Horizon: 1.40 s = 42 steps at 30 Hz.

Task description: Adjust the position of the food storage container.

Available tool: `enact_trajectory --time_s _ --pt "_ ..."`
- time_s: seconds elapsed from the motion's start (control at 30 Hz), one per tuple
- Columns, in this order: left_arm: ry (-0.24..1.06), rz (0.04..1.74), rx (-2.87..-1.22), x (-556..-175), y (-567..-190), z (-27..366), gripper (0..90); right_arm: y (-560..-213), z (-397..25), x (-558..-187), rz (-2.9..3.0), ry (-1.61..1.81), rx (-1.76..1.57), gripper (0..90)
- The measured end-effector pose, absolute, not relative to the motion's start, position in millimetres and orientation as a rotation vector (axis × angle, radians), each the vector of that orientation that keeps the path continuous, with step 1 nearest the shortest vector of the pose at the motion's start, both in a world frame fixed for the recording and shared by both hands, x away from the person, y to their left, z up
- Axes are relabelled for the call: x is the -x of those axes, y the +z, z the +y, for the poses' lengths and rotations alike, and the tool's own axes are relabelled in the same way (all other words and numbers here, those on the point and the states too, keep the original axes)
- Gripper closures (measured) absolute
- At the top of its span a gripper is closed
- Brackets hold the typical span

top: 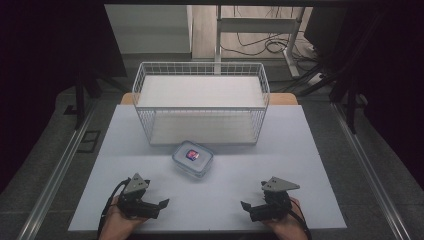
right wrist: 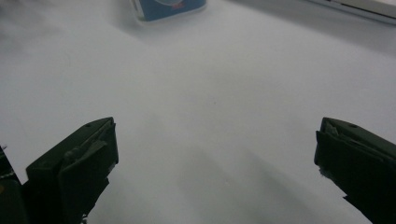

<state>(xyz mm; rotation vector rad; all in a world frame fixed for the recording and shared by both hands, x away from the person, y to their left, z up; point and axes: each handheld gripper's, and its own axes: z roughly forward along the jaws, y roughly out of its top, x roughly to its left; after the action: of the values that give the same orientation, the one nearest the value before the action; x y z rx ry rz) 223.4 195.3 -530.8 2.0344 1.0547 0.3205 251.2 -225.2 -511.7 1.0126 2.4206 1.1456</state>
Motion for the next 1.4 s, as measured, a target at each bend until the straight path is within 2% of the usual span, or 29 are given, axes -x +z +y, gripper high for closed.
enact_trajectory --time_s 0.03,0.27,0.67,0.73,0.77,1.0,1.03,1.07,1.17,1.3,1.4 --pt "0.313 1.043 -2.033 -223.7 -529.7 195.0 2.7 -511.7 -225.2 -251.2 2.421 1.146 -1.013 0.2" --pt "0.323 0.993 -2.072 -228.9 -526.7 193.8 18.0 -504.4 -223.9 -254.7 2.390 1.137 -1.006 13.9" --pt "0.315 0.988 -2.010 -252.3 -513.7 203.4 48.0 -496.3 -215.1 -265.5 2.433 1.139 -0.993 40.8" --pt "0.313 0.989 -2.006 -255.4 -511.8 203.9 50.1 -495.5 -214.7 -267.0 2.439 1.139 -0.997 42.8" --pt "0.309 0.971 -2.004 -259.7 -508.4 203.7 56.6 -492.8 -214.2 -271.0 2.442 1.170 -1.018 47.6" --pt "0.329 0.962 -2.015 -277.0 -500.2 200.1 76.3 -483.9 -205.1 -280.7 2.471 1.197 -1.007 62.1" --pt "0.339 0.962 -2.017 -279.7 -500.1 199.4 76.3 -483.9 -205.1 -280.7 2.471 1.197 -1.007 62.1" --pt "0.363 0.961 -2.030 -286.7 -500.3 198.0 82.2 -483.6 -200.5 -283.0 2.488 1.188 -0.990 66.0" --pt "0.399 0.970 -2.040 -300.3 -501.7 196.0 89.3 -486.0 -191.0 -286.5 2.518 1.150 -0.942 72.0" --pt "0.421 0.982 -2.050 -316.8 -507.0 192.2 90.0 -489.2 -181.8 -291.1 2.544 1.136 -0.916 84.6" --pt "0.428 0.994 -2.058 -329.1 -514.1 189.4 90.0 -489.2 -177.3 -295.1 2.553 1.161 -0.914 88.9"
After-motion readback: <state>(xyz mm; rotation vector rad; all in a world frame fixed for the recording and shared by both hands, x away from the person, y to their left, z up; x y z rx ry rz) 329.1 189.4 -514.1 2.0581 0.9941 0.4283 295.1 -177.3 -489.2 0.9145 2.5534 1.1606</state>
